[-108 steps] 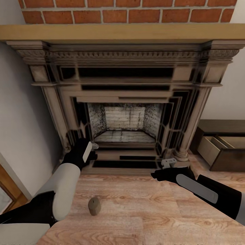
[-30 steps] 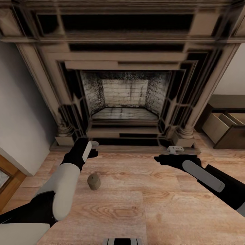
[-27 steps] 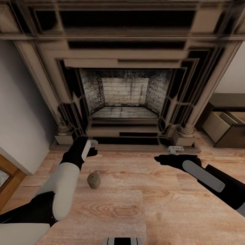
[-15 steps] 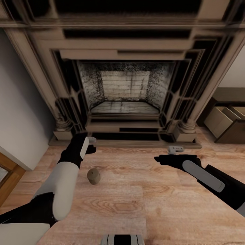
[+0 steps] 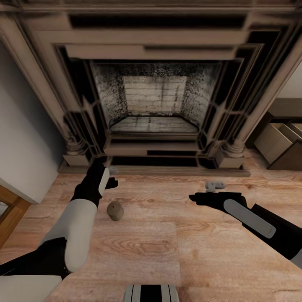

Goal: Place each of the two pumpkins and all three candles from the living room inside a cabinet in the living room (use any cabinet), then make sure every cabinet is closed, and position the cauldron so it is next to a table in the living room.

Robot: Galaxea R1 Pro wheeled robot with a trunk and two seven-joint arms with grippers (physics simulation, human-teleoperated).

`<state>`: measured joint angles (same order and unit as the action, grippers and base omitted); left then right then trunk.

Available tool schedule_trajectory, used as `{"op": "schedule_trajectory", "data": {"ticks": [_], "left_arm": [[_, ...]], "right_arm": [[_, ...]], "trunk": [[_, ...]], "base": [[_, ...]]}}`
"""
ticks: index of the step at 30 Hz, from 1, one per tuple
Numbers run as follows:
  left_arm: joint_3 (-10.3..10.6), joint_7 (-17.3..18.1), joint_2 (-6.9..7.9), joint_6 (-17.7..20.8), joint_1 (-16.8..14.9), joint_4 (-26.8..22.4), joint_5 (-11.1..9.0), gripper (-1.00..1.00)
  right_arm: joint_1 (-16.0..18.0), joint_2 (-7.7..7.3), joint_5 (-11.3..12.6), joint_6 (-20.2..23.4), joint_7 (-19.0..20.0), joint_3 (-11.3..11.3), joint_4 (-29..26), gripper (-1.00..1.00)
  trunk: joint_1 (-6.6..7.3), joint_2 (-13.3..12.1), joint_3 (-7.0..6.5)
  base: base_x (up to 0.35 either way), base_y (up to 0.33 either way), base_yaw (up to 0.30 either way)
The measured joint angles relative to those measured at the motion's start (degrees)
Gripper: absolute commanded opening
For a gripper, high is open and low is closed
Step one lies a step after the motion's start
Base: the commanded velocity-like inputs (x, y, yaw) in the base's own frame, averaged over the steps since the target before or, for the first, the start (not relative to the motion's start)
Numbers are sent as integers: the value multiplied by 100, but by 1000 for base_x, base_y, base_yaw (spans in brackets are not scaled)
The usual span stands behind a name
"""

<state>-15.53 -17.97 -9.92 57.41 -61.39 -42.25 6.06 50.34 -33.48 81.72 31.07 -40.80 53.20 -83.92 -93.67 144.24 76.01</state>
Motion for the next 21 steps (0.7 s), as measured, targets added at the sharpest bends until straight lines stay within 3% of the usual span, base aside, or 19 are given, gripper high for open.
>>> {"op": "schedule_trajectory", "data": {"ticks": [7, 21], "left_arm": [[302, -13, -1, -7, 0, -559, -11, 100], [386, 36, -1, 79, -132, -555, 60, 100]], "right_arm": [[0, 1, -7, -4, 0, 38, 6, 100], [0, 0, -18, -6, 1, 44, 7, 100]], "trunk": [[-18, 9, 155], [-54, 28, 465]], "base": [[0, 0, 0], [0, 0, 0]]}}
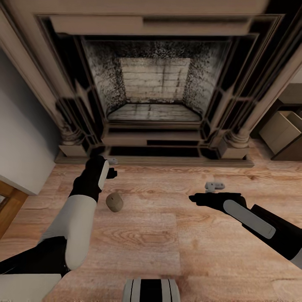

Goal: Place each of the two pumpkins and all three candles from the living room inside a cabinet in the living room (use any cabinet), then make sure every cabinet is closed, and position the cauldron so it is next to a table in the living room.

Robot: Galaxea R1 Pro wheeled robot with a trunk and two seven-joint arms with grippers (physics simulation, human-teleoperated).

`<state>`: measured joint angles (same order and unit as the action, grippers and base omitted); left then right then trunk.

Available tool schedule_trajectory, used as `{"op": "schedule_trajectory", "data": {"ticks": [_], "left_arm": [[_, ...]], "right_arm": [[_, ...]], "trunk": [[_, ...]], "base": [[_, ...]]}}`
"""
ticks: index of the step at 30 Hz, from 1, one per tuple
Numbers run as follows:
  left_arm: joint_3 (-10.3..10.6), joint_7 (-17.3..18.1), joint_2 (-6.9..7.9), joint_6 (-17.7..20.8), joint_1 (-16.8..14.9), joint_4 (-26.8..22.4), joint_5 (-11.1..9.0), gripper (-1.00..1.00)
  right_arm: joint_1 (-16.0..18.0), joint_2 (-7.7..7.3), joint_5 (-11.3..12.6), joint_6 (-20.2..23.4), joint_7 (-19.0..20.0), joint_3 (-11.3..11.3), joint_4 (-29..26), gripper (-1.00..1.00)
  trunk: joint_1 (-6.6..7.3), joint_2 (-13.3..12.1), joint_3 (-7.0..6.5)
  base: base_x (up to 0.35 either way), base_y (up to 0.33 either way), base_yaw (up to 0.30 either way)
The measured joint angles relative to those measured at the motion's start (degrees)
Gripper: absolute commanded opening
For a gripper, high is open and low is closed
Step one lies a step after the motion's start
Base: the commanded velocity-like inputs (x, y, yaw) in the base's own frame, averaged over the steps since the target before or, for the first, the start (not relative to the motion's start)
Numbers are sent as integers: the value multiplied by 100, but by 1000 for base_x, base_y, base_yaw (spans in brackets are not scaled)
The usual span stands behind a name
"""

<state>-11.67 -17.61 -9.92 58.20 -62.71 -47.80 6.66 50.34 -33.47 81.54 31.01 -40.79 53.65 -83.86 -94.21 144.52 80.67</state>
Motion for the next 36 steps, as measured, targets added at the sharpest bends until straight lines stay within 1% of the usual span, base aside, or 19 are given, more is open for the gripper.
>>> {"op": "schedule_trajectory", "data": {"ticks": [2, 3, 4, 6, 7, 10, 11, 12, 13, 14, 17, 19, 24, 30, 32, 33, 34, 35, 36], "left_arm": [[-1, 9, 0, 27, -141, 270, 100, 100], [-2, 10, 1, 36, -244, 513, 152, 100], [-2, 11, 1, 41, -299, 645, 178, 100], [-2, 13, 1, 50, -526, 1125, 228, 100], [-4, 14, 1, 52, -587, 1234, 237, 100], [-9, 18, 2, 56, -924, 1763, 250, 100], [-19, 19, 2, 57, -1006, 1872, 254, 100], [-57, 21, 1, 57, -1160, 2057, 253, 100], [-87, 22, 1, 57, -1238, 2141, 254, 100], [-163, 23, 1, 57, -1372, 2265, 254, 100], [-328, 24, 0, 57, -1592, 2410, 259, 100], [-394, 25, 0, 57, -1693, 2459, 259, 100], [-484, 22, 0, 36, -1779, 2497, 255, 100], [-729, -8, 0, -29, -1798, 2509, 240, 100], [-792, -19, 0, -59, -1800, 2510, 234, 100], [-816, -25, 0, -71, -1800, 2510, 235, 100], [-825, -27, 0, -76, -1801, 2512, 235, 100], [-839, -30, 0, -85, -1801, 2521, 235, 100], [-845, -31, 0, -90, -1801, 2533, 233, 100]], "right_arm": [[1, 1, 0, 2, 0, -1, 0, 100], [1, 2, 0, 1, 0, 0, 0, 100], [1, 2, 0, 1, -2, 0, 0, 100], [1, 3, 0, 3, -1, 1, 0, 100], [1, 3, 0, 3, -1, 1, 0, 100], [0, 3, 0, 3, 0, 1, 0, 100], [0, 3, 0, 3, 0, 1, 0, 100], [1, 3, 1, 3, 0, 1, 0, 100], [-1, 3, 1, 2, 0, 1, 0, 100], [-2, 3, 0, 2, -2, 1, 0, 100], [-1, 3, 0, 1, -1, 1, 0, 100], [0, 0, 0, 1, -1, -1, 0, 100], [1, -10, -11, -1, -7, -9, -13, 100], [2, -17, -30, 1, -8, -75, -133, 100], [2, -16, -36, 4, -8, -185, -167, 100], [3, -15, -39, 7, -8, -319, -186, 100], [2, -15, -38, 8, -6, -405, -195, 100], [3, -12, -42, 12, -3, -596, -208, 100], [3, -11, -39, 15, -2, -707, -218, 100]], "trunk": [[-5, 3, 44], [-8, 4, 67], [-10, 5, 89], [-15, 8, 133], [-18, 9, 155], [-26, 14, 221], [-28, 15, 244], [-31, 16, 266], [-33, 18, 288], [-36, 19, 310], [-44, 23, 377], [-49, 26, 421], [-62, 32, 532], [-77, 40, 665], [-82, 43, 709], [-85, 44, 731], [-88, 46, 754], [-90, 47, 776], [-93, 48, 798]], "base": [[0, 0, 0], [0, 0, 0], [0, 0, 0], [0, 0, 0], [0, 0, 0], [0, 0, 0], [0, 0, 0], [0, 0, 0], [0, 0, 0], [0, 0, 0], [0, 0, 0], [0, 0, 0], [0, 0, 0], [0, 0, 0], [0, 0, 0], [0, 0, 0], [0, 0, 0], [0, 0, 0], [0, 0, 0]]}}
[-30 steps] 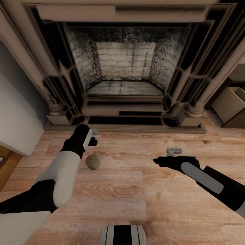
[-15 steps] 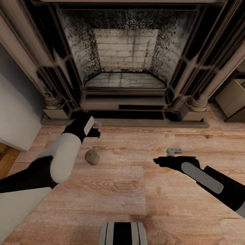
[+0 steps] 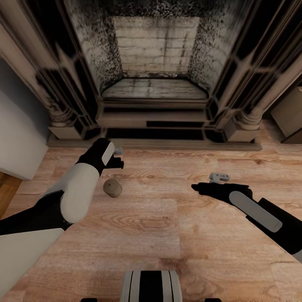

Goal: Place each of the two pumpkins and all three candles from the living room inside a cabinet in the living room (use any cabinet), then make sure every cabinet is closed, and position the cauldron so it is next to a table in the living room.

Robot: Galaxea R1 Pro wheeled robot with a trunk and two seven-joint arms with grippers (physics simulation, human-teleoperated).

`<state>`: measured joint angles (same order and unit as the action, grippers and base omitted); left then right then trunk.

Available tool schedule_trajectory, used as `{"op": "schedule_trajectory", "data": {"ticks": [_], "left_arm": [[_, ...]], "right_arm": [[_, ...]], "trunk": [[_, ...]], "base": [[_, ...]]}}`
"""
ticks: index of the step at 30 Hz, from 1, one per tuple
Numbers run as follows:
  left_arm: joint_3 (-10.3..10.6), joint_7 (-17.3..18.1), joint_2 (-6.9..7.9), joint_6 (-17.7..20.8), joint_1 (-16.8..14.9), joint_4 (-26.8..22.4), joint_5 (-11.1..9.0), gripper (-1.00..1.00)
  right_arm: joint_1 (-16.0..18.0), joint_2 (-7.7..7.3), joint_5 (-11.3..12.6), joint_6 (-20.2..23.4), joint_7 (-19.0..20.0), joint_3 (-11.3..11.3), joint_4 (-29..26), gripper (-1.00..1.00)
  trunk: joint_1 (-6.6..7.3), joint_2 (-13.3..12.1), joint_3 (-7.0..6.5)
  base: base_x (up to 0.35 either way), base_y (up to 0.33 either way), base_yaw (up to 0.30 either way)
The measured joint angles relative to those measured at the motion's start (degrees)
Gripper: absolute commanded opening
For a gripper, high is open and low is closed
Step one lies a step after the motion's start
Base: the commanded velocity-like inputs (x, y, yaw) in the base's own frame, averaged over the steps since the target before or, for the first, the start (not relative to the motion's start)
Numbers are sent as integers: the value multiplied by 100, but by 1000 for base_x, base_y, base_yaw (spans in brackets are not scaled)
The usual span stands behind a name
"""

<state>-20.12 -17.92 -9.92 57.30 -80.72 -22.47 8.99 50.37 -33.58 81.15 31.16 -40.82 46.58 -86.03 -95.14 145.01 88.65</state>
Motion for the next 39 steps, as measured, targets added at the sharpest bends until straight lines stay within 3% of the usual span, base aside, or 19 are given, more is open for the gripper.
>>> {"op": "schedule_trajectory", "data": {"ticks": [3, 5, 13, 16, 19, 22, 25, 29, 39], "left_arm": [[-17, 2, -1, -142, 0, 234, -8, 100], [-22, 0, -1, -358, 0, 437, -8, 100], [-31, -5, -1, -707, -2, 677, -10, 100], [-32, -4, -1, -720, -2, 686, -5, 100], [-32, -3, -1, -726, -2, 689, -5, 100], [-32, -5, -1, -736, -2, 687, -4, 100], [-30, -10, -1, -747, -2, 679, -3, 100], [-25, -11, -1, -752, -2, 626, -2, 100], [-23, -14, 0, -716, -2, 258, 5, 100]], "right_arm": [[0, 15, -1, 8, 5, -454, -29, 100], [0, 29, -3, 1, 9, -600, -38, 100], [1, 94, -56, -44, 13, -910, -86, 100], [1, 220, -329, -184, 12, -955, -89, 100], [0, 274, -843, -348, 16, -964, -90, 100], [0, 318, -1552, -584, 35, -953, -90, 100], [0, 417, -1967, -776, 37, -947, -90, 100], [0, 537, -2129, -864, 29, -945, -90, 100], [1, 595, -2184, -886, 85, -914, -83, 100]], "trunk": [[-8, 4, 67], [-13, 7, 111], [-28, 15, 245], [-28, 15, 245], [-31, 16, 266], [-39, 20, 333], [-43, 23, 378], [-43, 23, 378], [-43, 23, 377]], "base": [[0, 0, 0], [0, 0, 0], [0, 0, 0], [0, 0, 0], [0, 0, 0], [0, 0, 0], [0, 0, 0], [0, 0, 0], [0, 0, 0]]}}
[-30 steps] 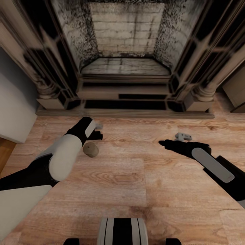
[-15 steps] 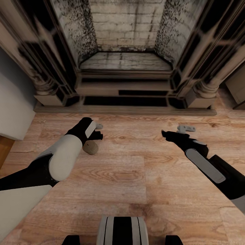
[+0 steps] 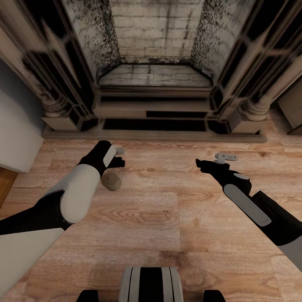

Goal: Place each of the two pumpkins and all three candles from the living room inside a cabinet in the living room (use any cabinet), then make sure every cabinet is closed, and position the cauldron so it is next to a table in the living room.

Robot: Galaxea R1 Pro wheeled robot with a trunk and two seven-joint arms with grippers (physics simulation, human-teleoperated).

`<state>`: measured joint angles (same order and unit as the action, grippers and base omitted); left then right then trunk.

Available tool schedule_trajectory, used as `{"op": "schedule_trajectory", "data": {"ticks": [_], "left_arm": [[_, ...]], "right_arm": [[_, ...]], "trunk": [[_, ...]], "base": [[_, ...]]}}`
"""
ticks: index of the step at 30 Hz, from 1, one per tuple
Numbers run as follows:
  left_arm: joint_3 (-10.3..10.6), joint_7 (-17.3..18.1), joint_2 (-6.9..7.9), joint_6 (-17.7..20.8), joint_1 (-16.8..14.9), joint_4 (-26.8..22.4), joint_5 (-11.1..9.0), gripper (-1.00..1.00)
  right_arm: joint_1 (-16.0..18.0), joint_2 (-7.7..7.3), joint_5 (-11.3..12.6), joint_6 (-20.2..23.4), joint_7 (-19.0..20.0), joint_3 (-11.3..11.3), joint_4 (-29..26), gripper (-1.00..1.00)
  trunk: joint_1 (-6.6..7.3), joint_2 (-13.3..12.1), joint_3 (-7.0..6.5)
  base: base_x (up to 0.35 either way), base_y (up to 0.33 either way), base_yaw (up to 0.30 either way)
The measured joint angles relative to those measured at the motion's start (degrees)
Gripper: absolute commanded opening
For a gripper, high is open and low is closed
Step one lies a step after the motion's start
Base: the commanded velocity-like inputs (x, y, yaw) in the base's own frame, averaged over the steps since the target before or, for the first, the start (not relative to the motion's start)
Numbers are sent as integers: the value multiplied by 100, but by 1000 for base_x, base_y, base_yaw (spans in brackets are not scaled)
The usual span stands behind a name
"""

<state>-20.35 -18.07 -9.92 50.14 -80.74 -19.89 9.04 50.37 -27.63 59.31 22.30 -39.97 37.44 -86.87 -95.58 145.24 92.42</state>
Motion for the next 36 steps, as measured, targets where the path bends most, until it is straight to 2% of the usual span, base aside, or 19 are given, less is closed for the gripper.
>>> {"op": "schedule_trajectory", "data": {"ticks": [12, 22, 33, 36], "left_arm": [[8, -21, 1, 148, 1, -327, 20, 100], [8, -26, 26, 142, 1, -367, 25, 100], [16, -41, 30, 124, 1, -367, 24, 100], [17, -42, 36, 123, 1, -368, 25, 100]], "right_arm": [[0, 32, 0, -1, 4, 22, 2, 100], [0, 43, -2, -1, -1, -16, -13, 100], [0, 44, -1, -9, -4, -21, -15, 100], [0, 44, -2, -7, -4, -17, -15, 100]], "trunk": [[0, 0, 0], [0, 0, 0], [-29, 14, 243], [-28, 15, 244]], "base": [[0, 0, 0], [0, 0, 0], [0, 0, 0], [0, 0, 0]]}}
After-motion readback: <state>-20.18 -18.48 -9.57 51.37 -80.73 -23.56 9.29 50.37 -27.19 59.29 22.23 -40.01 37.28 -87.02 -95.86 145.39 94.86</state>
